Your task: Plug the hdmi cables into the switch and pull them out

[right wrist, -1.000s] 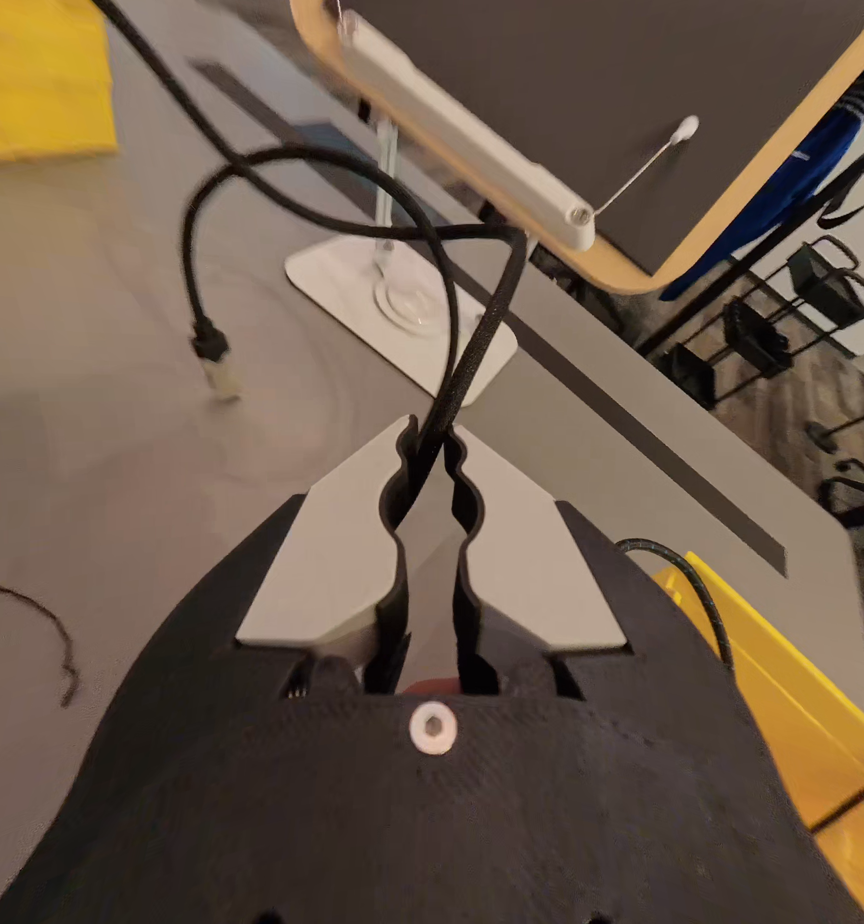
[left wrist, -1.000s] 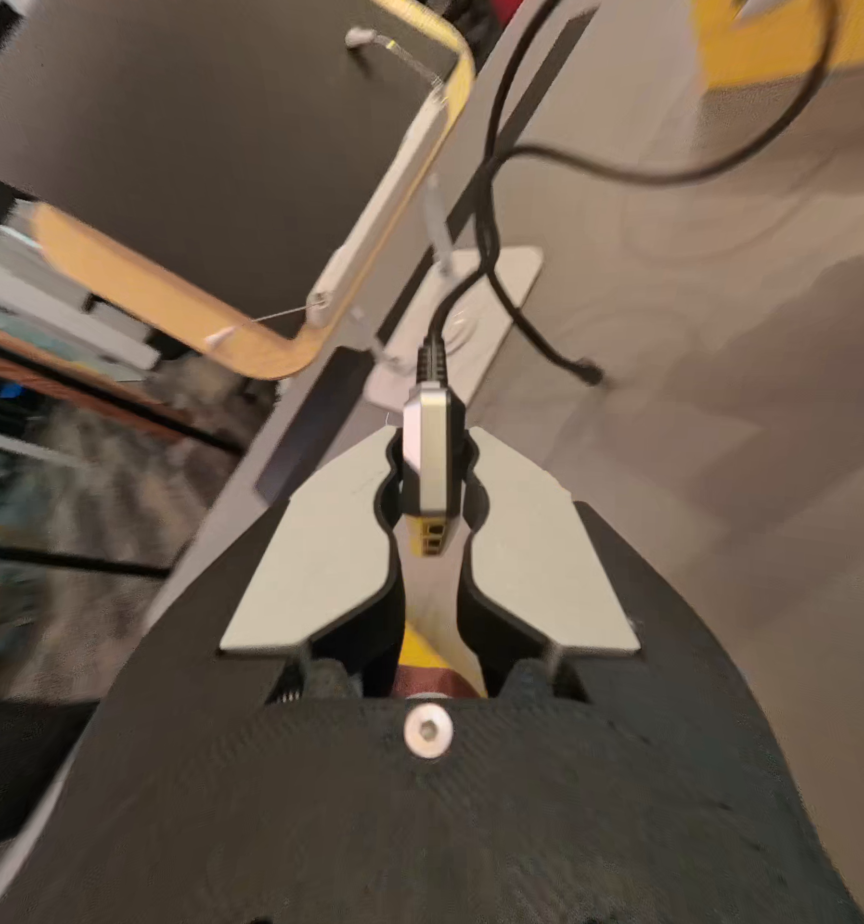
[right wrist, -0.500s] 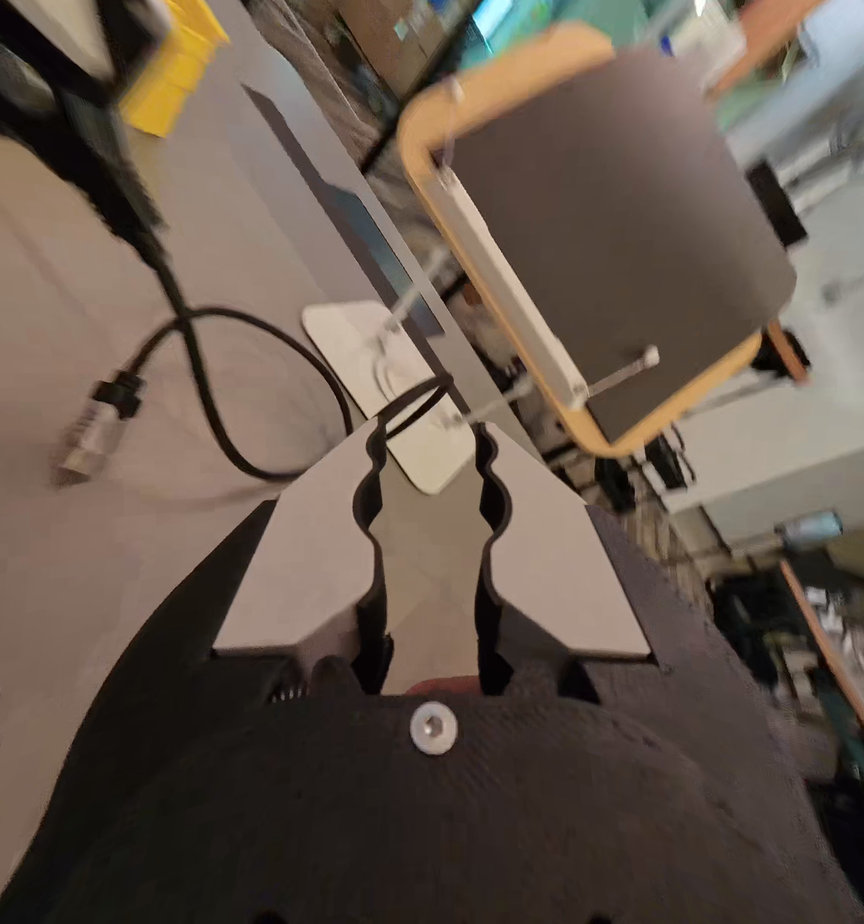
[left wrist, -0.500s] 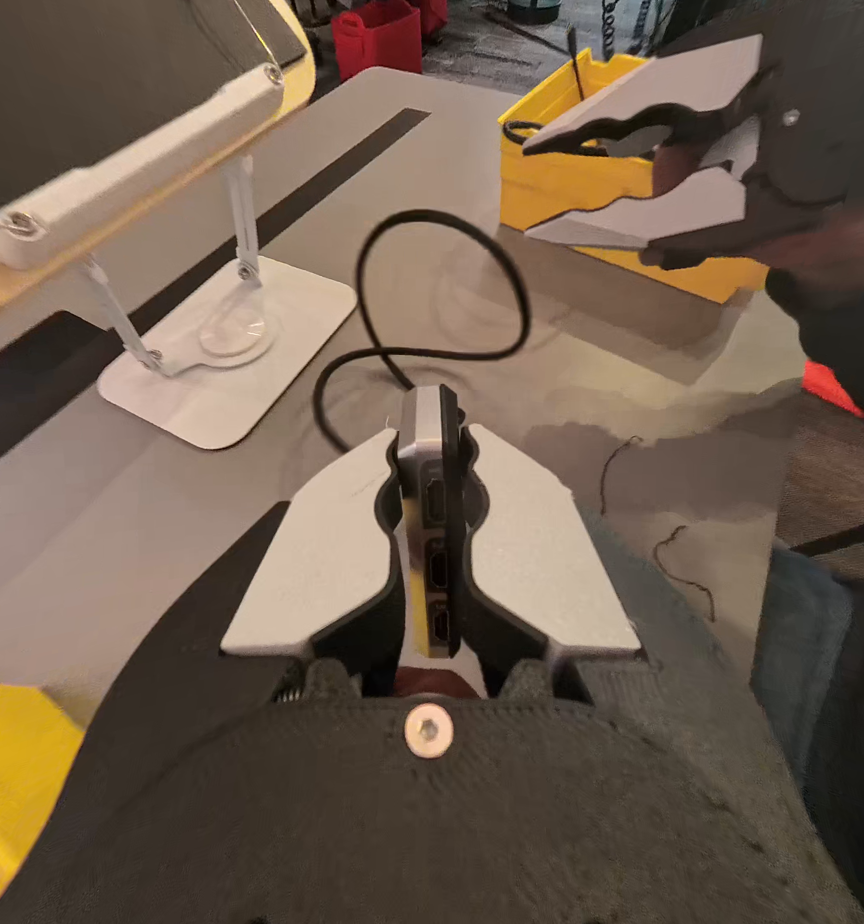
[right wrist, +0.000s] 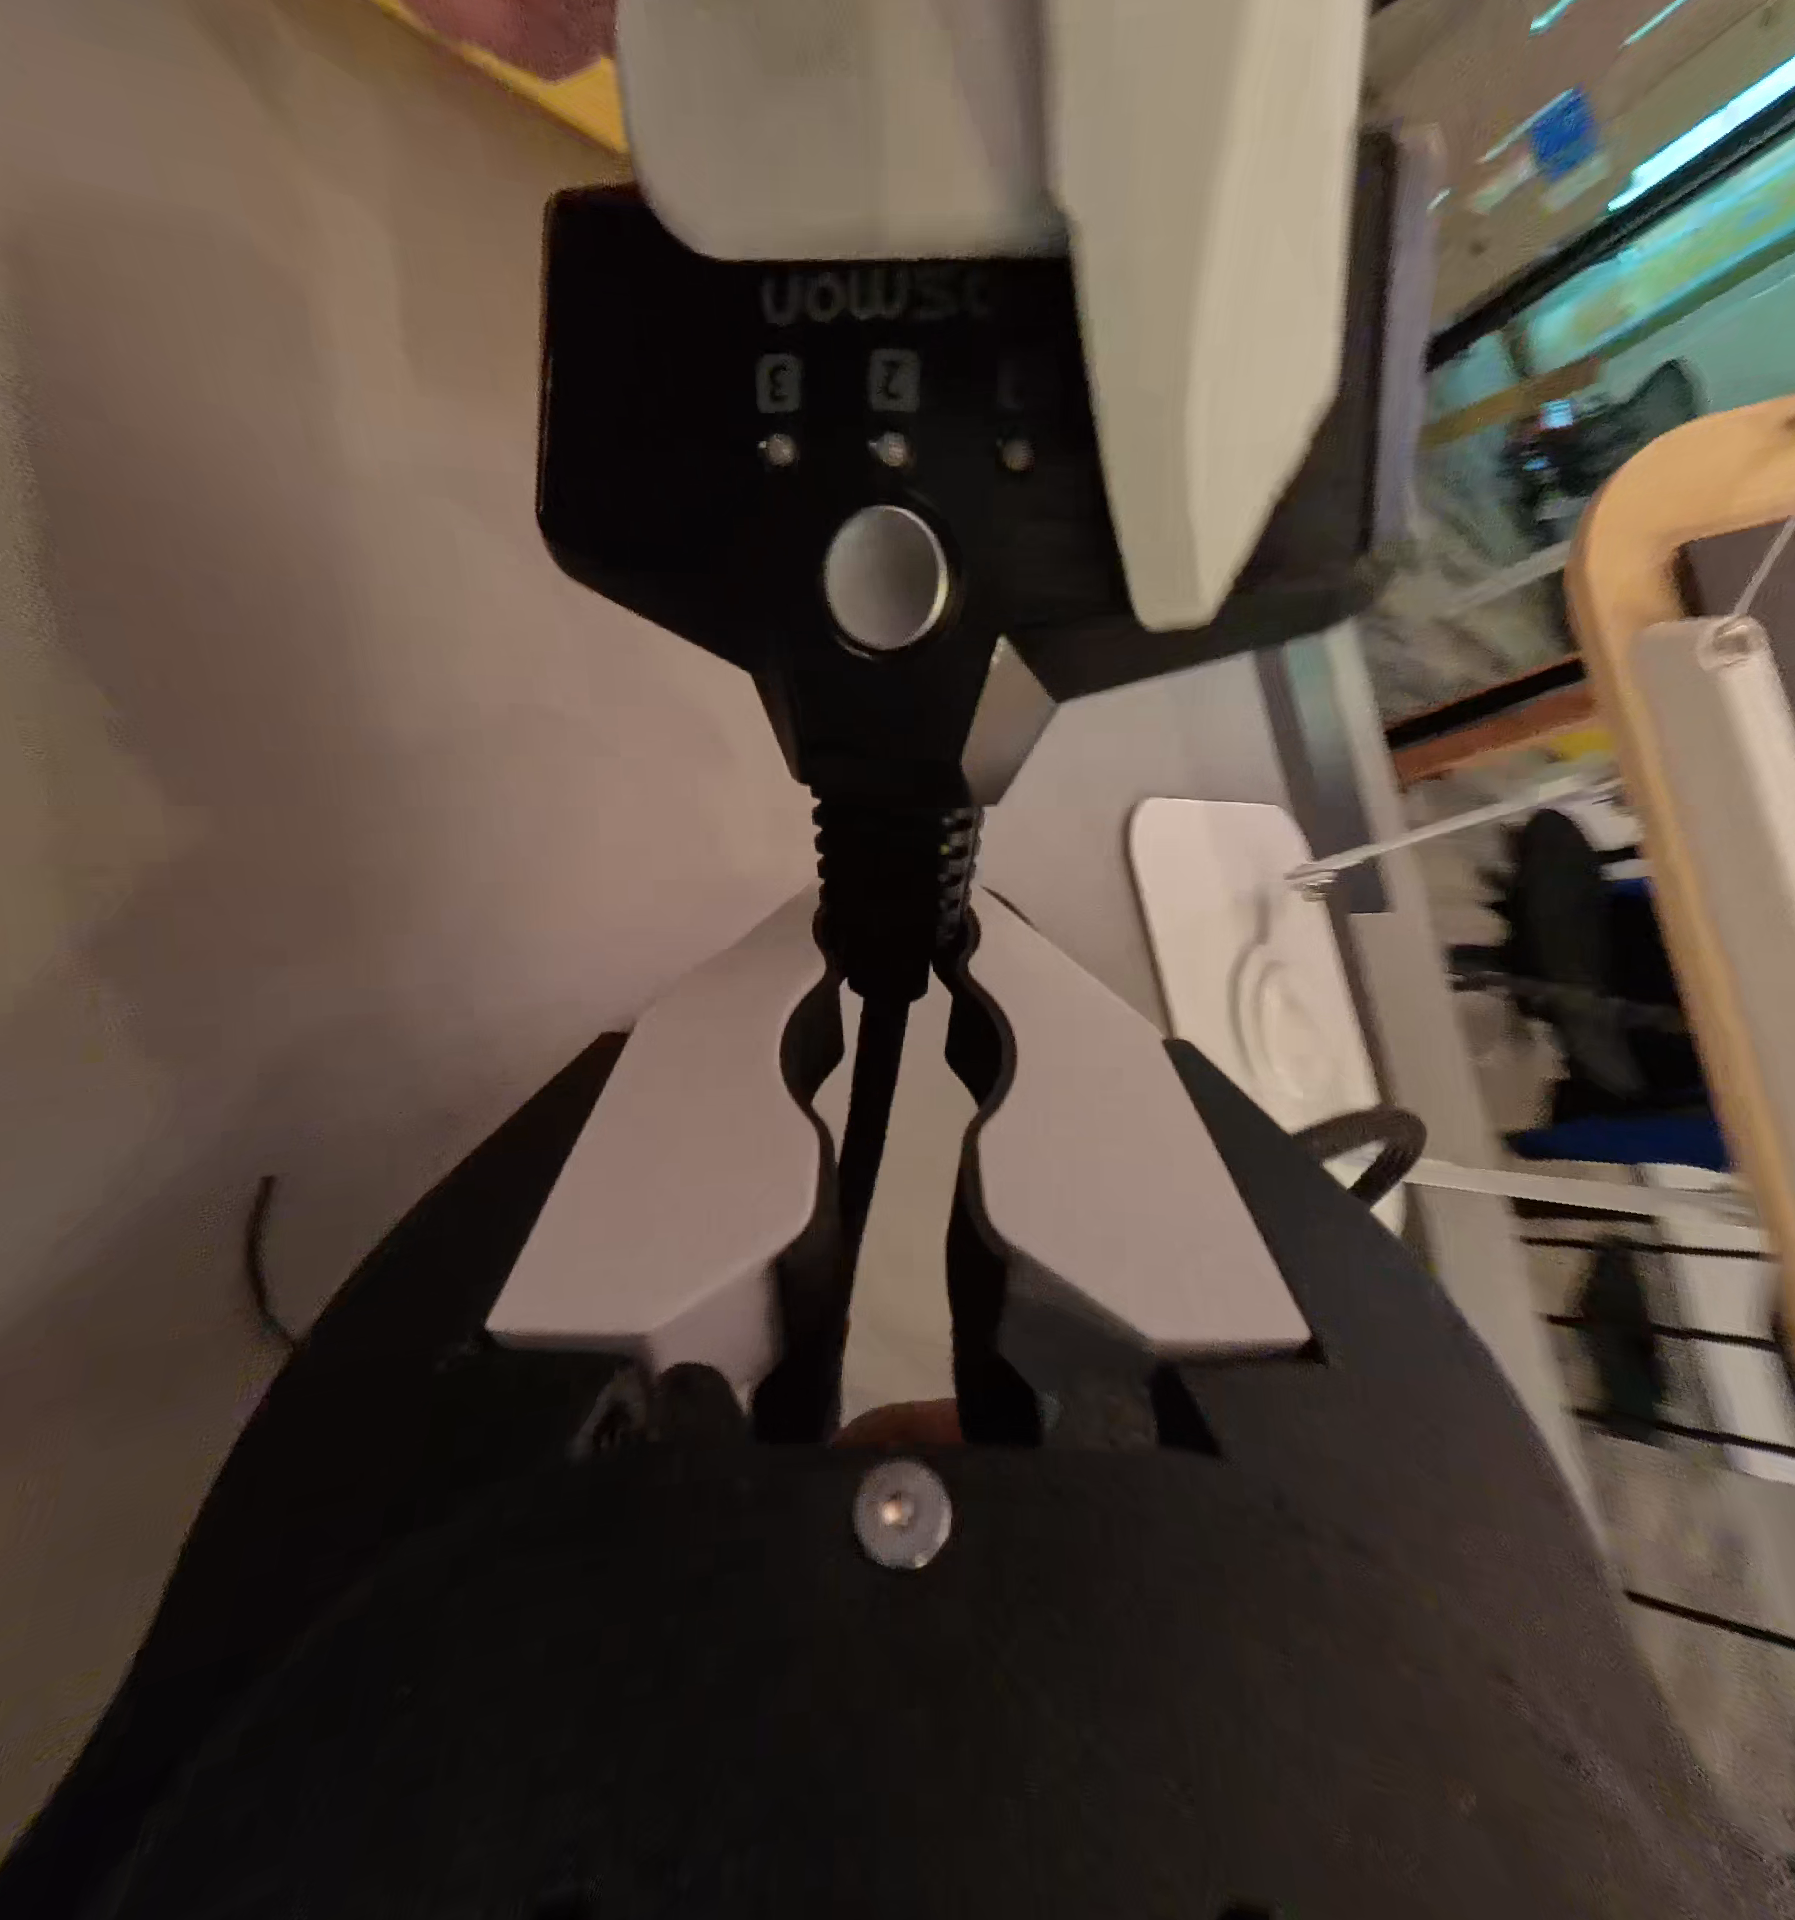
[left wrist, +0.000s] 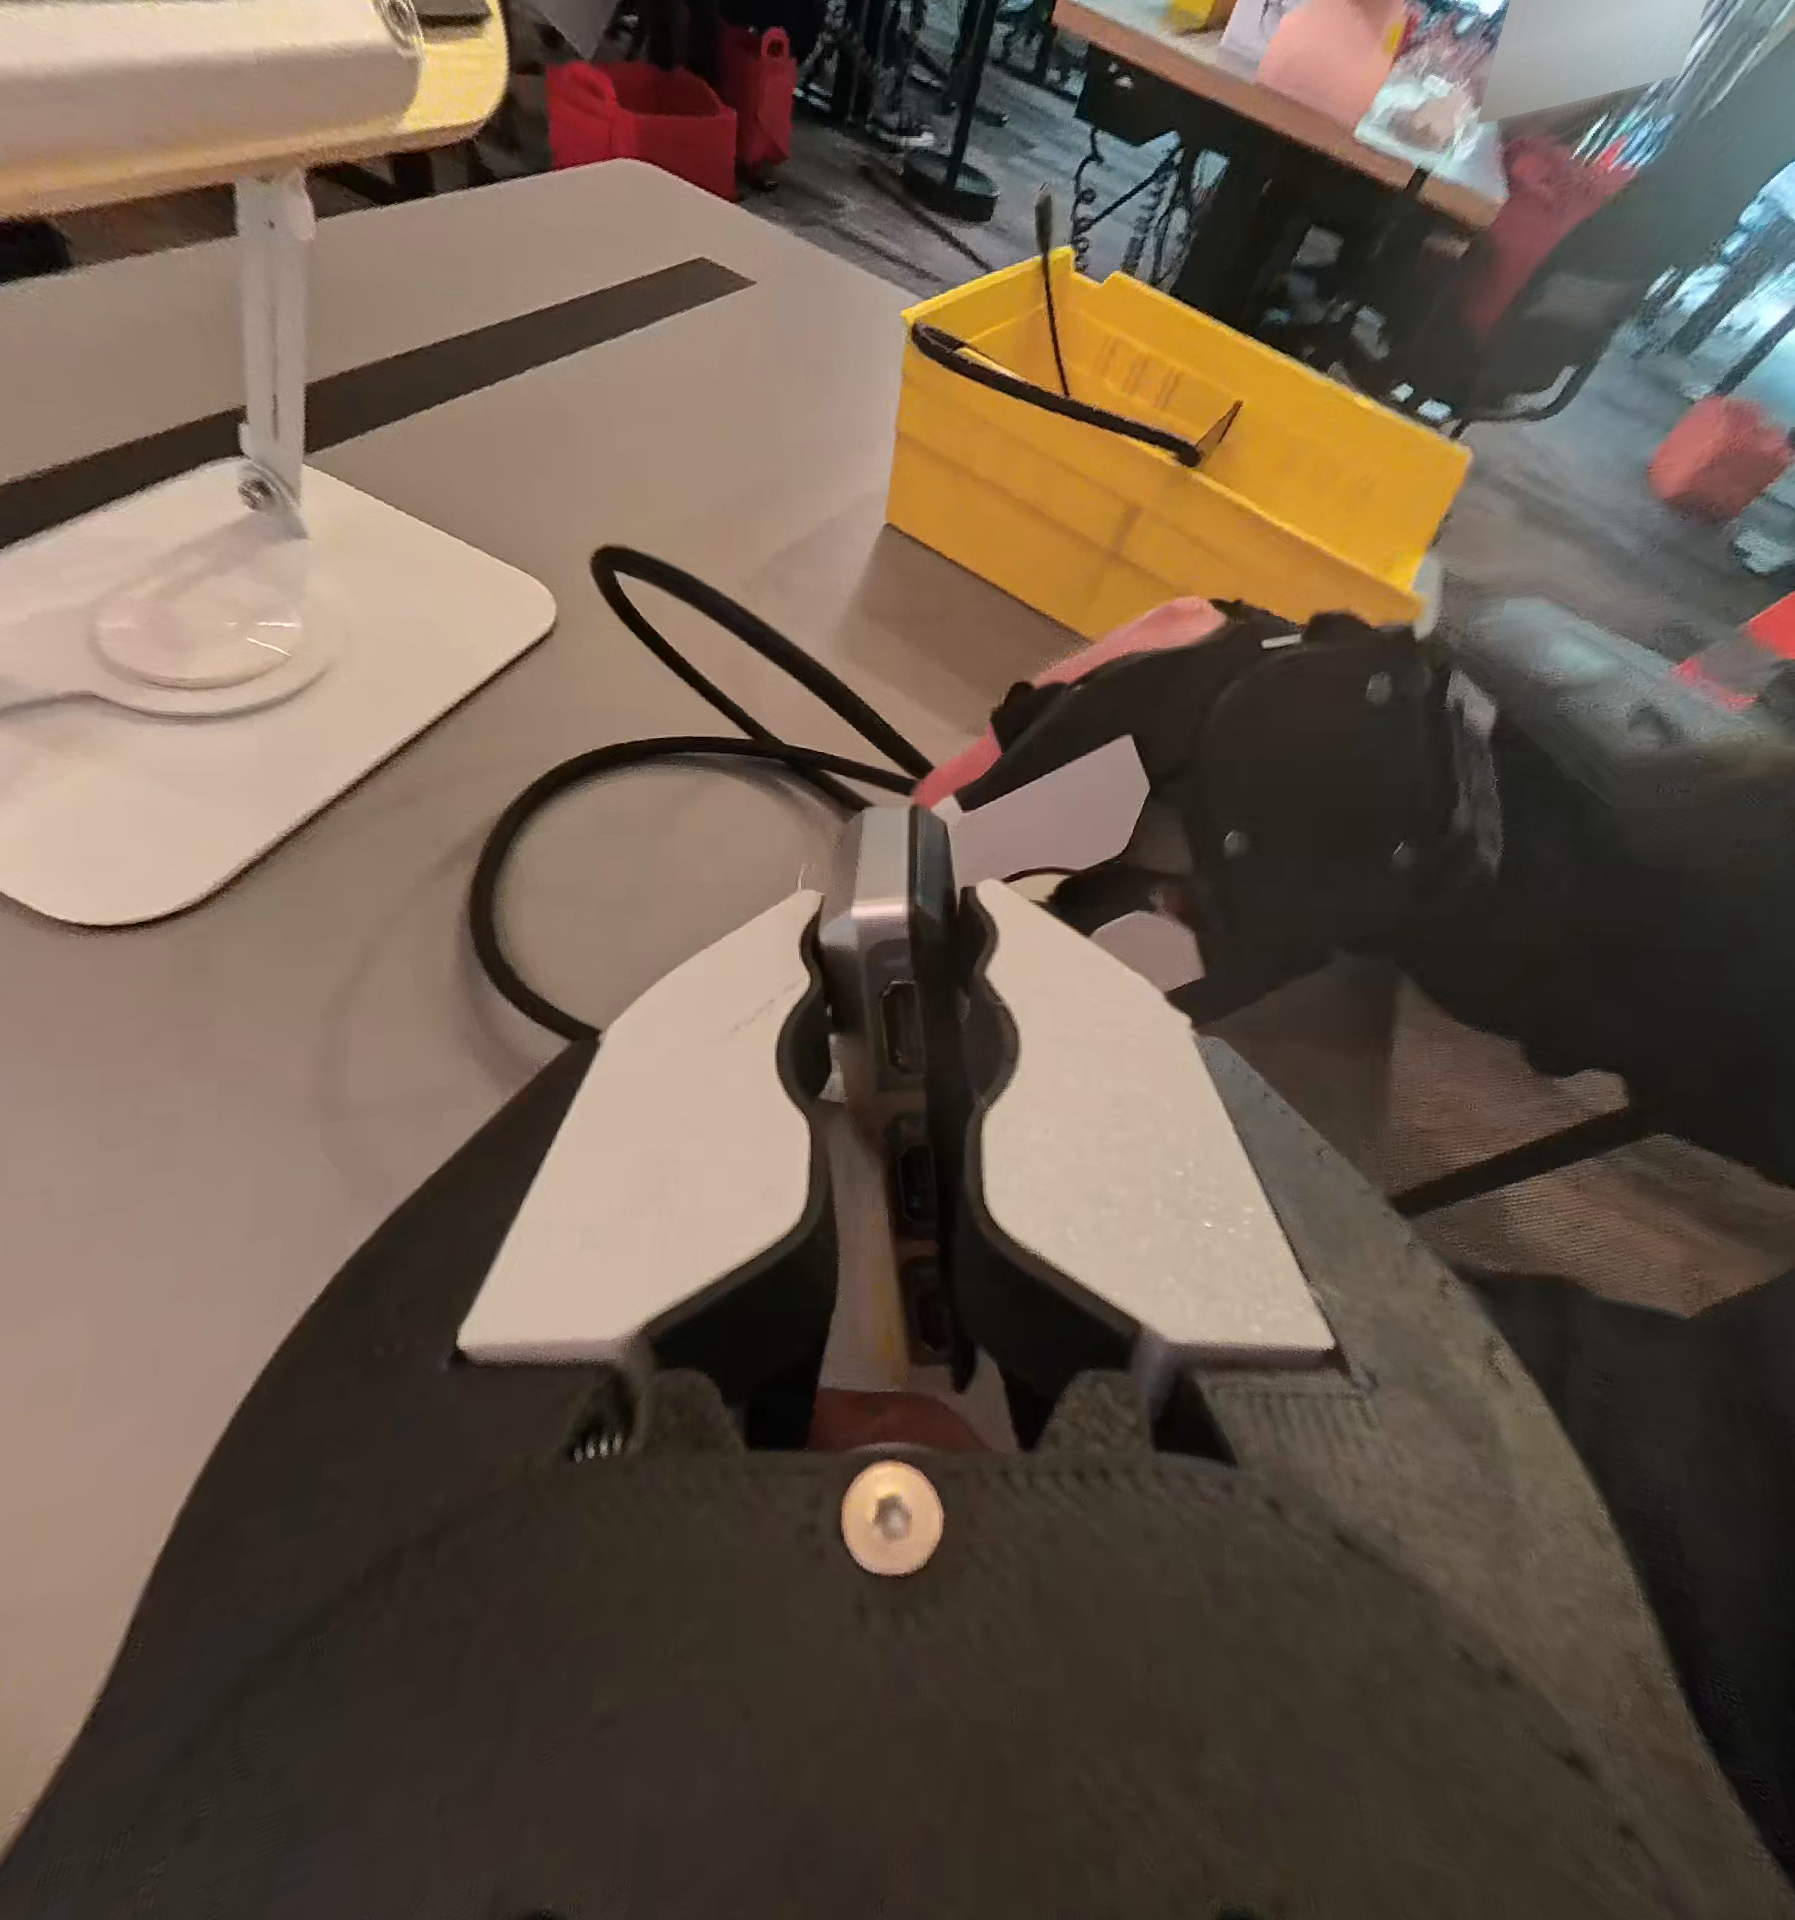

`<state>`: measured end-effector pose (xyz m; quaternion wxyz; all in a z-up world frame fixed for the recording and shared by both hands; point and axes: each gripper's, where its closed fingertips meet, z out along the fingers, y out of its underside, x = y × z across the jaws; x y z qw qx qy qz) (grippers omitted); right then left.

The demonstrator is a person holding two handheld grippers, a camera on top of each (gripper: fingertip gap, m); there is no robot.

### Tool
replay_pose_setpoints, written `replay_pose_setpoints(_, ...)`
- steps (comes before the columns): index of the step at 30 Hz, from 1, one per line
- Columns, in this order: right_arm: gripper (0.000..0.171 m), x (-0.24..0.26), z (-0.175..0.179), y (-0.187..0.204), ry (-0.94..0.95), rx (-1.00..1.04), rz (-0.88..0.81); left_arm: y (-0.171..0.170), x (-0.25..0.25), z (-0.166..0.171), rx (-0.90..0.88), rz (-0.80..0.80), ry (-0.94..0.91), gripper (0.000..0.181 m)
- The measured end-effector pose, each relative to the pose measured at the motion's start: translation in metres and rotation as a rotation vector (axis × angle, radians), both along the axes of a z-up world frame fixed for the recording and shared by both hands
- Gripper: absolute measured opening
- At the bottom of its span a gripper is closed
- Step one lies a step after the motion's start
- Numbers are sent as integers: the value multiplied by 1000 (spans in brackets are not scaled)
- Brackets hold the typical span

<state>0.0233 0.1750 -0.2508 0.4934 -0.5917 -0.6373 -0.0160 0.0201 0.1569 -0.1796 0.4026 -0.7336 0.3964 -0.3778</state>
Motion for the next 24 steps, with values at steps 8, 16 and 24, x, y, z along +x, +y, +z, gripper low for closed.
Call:
replay_pose_setpoints(8, 4, 33, -32, -5, -145, -287, 28, 18, -38, 58, 303, 82, 145, 29)
replay_pose_setpoints(16, 13, 39, -69, -10, -258, -526, -1, 30, -140, 104, 541, 259, 539, 27)
replay_pose_setpoints(24, 35, 30, -35, 2, -152, -400, -19, 29, -267, 32, 355, 367, 1011, 27)
